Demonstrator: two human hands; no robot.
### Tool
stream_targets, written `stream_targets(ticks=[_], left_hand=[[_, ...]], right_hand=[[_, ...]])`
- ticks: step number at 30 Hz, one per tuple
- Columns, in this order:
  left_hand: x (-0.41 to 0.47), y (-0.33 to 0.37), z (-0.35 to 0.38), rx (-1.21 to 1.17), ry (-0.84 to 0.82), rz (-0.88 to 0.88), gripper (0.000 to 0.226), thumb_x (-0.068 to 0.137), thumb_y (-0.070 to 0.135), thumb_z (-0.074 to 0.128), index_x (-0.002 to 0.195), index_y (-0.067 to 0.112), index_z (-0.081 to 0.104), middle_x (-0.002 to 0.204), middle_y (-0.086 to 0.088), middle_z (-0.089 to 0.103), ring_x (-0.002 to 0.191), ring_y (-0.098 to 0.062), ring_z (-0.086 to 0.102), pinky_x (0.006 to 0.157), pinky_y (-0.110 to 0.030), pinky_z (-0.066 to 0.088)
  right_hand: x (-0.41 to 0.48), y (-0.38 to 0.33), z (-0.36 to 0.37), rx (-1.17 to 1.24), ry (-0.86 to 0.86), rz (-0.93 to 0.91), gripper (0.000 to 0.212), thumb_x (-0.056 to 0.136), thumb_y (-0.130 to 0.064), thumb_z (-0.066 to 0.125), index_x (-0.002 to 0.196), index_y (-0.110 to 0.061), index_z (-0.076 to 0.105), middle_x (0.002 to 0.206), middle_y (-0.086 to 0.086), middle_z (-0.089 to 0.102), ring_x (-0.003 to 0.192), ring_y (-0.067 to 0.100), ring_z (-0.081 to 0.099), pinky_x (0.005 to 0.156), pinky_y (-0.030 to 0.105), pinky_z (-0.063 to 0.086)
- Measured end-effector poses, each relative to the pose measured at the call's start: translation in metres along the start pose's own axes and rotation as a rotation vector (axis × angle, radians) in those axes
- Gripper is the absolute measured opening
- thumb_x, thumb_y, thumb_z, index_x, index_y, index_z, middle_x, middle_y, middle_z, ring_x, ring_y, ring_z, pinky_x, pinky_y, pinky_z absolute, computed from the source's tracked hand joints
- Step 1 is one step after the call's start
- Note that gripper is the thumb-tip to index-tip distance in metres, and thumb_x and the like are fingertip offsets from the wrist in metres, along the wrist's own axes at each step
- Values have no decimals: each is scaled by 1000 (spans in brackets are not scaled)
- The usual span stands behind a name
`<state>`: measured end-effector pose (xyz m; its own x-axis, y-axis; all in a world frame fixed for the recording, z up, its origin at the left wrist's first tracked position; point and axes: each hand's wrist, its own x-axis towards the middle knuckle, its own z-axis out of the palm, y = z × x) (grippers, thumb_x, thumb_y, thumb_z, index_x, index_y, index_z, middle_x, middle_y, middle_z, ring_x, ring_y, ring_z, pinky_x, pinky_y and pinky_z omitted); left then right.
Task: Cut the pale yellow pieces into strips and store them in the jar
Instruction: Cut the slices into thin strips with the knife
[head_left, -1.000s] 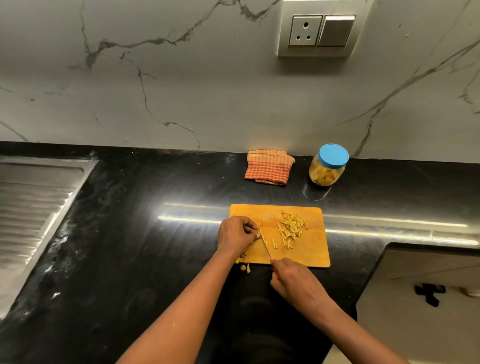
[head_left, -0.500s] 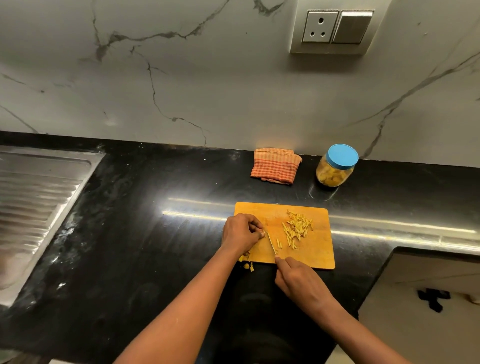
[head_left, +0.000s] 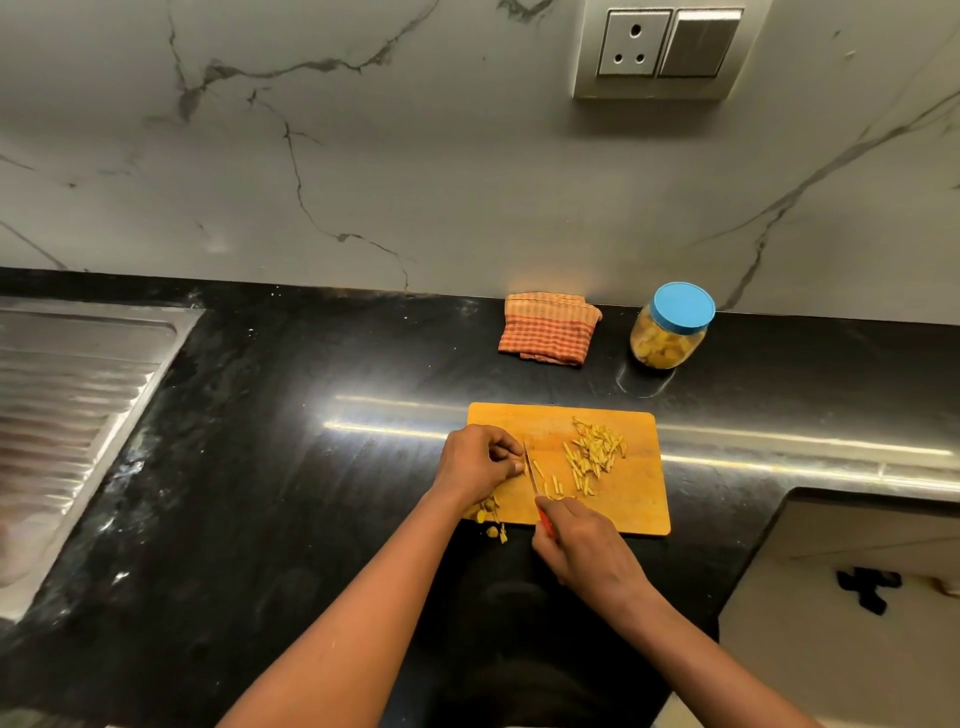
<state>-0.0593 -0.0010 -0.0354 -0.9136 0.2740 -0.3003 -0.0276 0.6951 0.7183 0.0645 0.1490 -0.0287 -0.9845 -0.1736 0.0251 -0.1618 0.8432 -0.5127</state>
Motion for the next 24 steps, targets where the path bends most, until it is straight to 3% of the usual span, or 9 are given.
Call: stream_targets(ticks=[9,15,24], left_hand=[[-4,-2,0,13,-6,60,17,73,19,85,86,25,76,75,15,71,70,12,62,67,-4,46],[-8,-5,3,46,-12,96,17,74,24,84,86,30,75,77,17,70,75,7,64,75,-17,53],[-2,-4,0,-39,1,84,17,72,20,85,87,23,77,77,12,74,72,7,66,77,-20,56]], right_hand=[[1,1,4,53,24,76,36,94,-19,58,127,-6,60,103,9,67,87,21,64,76,31,53],[7,1,5,66,15,76,39,97,-22,55,133,-7,56,109,8,65,94,20,62,82,28,50],[2,6,4,31,24,6,37,90,-18,64,125,-6,61,94,5,67,77,15,63,66,26,54]])
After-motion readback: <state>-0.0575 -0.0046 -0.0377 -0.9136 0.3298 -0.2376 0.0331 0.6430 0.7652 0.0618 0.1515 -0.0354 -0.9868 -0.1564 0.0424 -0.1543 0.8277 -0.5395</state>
